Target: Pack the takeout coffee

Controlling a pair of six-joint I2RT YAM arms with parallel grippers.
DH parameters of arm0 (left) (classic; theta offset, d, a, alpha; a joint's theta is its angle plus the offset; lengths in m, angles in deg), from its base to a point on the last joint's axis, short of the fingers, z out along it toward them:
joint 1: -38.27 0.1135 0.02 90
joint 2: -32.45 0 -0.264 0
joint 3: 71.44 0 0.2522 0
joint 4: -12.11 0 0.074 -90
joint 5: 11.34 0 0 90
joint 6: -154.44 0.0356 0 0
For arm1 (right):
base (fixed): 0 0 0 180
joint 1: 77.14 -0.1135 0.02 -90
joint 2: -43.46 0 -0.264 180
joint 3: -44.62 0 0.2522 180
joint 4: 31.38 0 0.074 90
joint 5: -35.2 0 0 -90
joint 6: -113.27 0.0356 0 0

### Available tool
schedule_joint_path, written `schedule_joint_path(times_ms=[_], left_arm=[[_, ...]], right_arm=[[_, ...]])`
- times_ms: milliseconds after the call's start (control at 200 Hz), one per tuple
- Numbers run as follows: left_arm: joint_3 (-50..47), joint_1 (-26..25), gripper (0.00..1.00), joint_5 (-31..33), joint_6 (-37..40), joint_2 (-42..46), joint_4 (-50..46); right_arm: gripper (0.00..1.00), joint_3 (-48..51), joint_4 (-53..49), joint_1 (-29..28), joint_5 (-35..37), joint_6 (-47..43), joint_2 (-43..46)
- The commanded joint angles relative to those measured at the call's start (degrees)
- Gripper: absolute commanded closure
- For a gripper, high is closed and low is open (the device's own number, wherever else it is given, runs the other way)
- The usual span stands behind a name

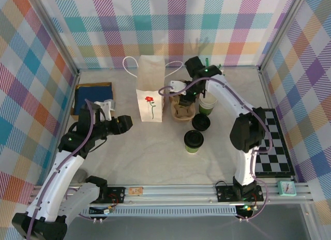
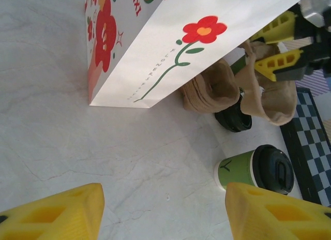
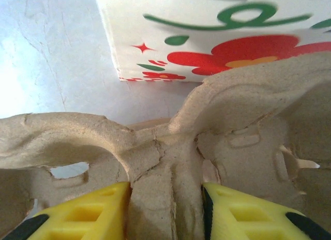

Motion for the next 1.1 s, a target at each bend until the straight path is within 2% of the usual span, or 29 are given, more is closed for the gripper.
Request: schedule_joint_path(times_ms=[0, 145, 290, 600, 881, 1096], left_arm=[[3.69, 1.07, 0.36, -0.52, -0.03, -0.43, -0.68], [9.26, 1.07, 0.36, -0.95, -2.66, -3.14, 1.20], [16.62, 1.07, 0.37, 0.44, -4.23, -11.06, 1.46], [32.93, 1.07, 0.41, 5.32, -0.12, -29.55, -0.66], [39.97, 0.99, 0.43, 8.51, 2.72, -39.80, -2.73], [42.68, 0.59, 0.54, 8.96, 4.09, -44.08, -3.83]], right_arm=[[0.61, 2.74, -0.38, -0.74, 0.37, 2.37, 5.26], [0.60, 6.97, -1.24, -1.88, 1.51, 5.92, 10.92], [0.58, 12.80, 0.35, -3.52, 2.52, 9.65, 17.49], [0.58, 20.33, 5.05, -5.40, 2.57, 16.27, 29.62], [0.54, 17.38, 4.12, -6.15, 2.17, 21.04, 31.28], [0.56, 11.99, 2.41, -7.04, 1.71, 23.92, 30.41]])
